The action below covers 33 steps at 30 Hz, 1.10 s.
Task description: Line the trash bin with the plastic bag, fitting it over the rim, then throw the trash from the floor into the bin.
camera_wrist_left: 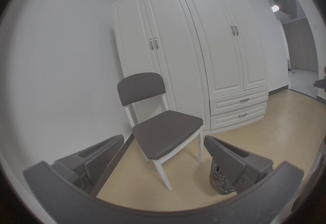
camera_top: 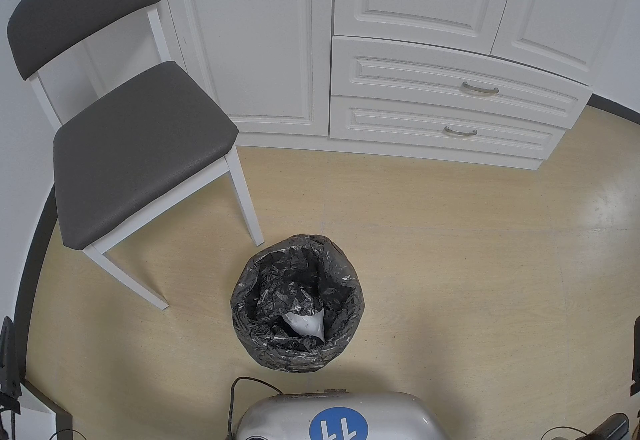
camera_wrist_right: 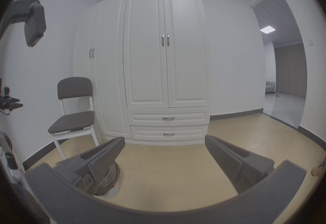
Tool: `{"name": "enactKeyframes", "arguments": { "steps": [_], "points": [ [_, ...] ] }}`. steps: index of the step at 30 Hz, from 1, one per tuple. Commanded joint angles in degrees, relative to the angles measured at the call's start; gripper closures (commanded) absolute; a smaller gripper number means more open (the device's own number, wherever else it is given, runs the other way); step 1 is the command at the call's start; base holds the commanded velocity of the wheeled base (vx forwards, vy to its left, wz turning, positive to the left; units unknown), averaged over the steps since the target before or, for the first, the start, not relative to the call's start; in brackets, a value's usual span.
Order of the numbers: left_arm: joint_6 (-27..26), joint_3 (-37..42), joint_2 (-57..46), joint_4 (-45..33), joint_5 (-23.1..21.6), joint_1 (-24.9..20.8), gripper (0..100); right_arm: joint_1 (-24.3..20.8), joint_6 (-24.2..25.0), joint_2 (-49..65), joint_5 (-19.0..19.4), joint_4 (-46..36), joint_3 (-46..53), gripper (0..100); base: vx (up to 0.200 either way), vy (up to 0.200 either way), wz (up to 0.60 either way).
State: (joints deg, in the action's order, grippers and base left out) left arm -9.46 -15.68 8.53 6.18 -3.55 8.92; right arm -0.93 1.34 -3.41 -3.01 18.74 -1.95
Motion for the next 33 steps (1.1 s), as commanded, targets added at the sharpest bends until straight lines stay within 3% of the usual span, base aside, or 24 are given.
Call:
{"name": "enactKeyframes", "arguments": {
  "steps": [1, 15, 22, 33],
  "points": [
    [1.46, 0.91, -2.56, -0.2, -0.23, 0.57, 0, 0.84, 0.33, 3.41, 0.73, -0.72, 1.77, 0, 0.0, 0.0, 0.0],
    [2.34, 9.44, -2.64, 0.32, -0.5, 0.48, 0, 0.84, 1.3, 3.41, 1.52, -7.14, 1.86, 0, 0.0, 0.0, 0.0],
    [3.75, 14.8, -2.56, 0.5, -3.48, 0.57, 0, 0.84, 1.3, 3.41, 1.25, -9.77, 1.86, 0, 0.0, 0.0, 0.0],
    [3.4, 15.68, -2.64, -1.61, -3.75, 0.57, 0, 0.84, 1.38, 3.41, 0.81, -14.96, 1.86, 0, 0.0, 0.0, 0.0]
  ]
}}
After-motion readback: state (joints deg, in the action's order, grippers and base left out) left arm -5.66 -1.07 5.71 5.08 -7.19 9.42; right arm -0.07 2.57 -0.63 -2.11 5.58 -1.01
